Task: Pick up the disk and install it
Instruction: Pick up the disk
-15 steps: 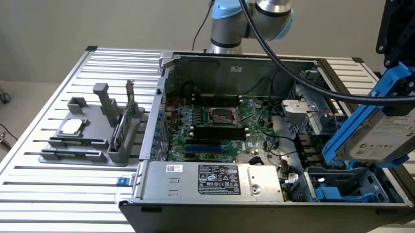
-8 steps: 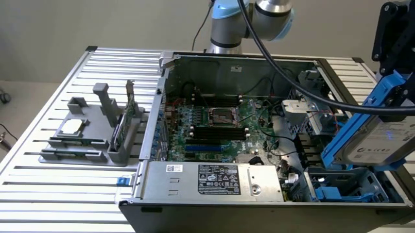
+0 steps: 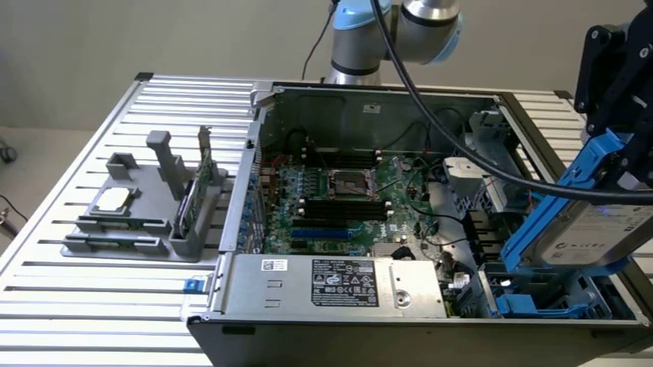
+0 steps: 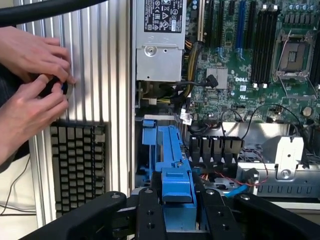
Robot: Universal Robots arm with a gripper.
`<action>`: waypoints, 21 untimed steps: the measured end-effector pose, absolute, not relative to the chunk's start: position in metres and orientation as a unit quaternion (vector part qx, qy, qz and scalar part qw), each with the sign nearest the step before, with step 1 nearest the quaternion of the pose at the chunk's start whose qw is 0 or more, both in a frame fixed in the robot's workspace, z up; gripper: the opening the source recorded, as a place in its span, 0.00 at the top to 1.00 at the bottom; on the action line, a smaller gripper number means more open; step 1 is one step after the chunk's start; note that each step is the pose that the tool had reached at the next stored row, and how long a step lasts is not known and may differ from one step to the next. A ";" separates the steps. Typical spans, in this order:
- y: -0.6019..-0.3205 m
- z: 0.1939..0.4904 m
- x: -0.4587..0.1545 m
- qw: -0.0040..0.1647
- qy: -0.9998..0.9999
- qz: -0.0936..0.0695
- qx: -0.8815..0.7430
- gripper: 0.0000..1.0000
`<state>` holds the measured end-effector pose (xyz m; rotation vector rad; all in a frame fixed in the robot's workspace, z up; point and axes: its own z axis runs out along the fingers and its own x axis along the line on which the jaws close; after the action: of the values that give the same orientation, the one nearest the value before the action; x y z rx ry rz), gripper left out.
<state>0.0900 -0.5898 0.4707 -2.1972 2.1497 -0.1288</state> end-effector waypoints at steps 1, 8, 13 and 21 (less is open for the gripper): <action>-0.590 0.469 0.090 0.032 0.698 -0.042 -0.714 0.67; -0.589 0.456 0.090 0.031 0.695 -0.045 -0.717 0.67; -0.586 0.447 0.090 0.031 0.694 -0.046 -0.718 0.67; -0.584 0.436 0.091 0.030 0.693 -0.049 -0.719 0.67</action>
<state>0.0910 -0.5840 0.4361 -2.2161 2.1366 -0.1498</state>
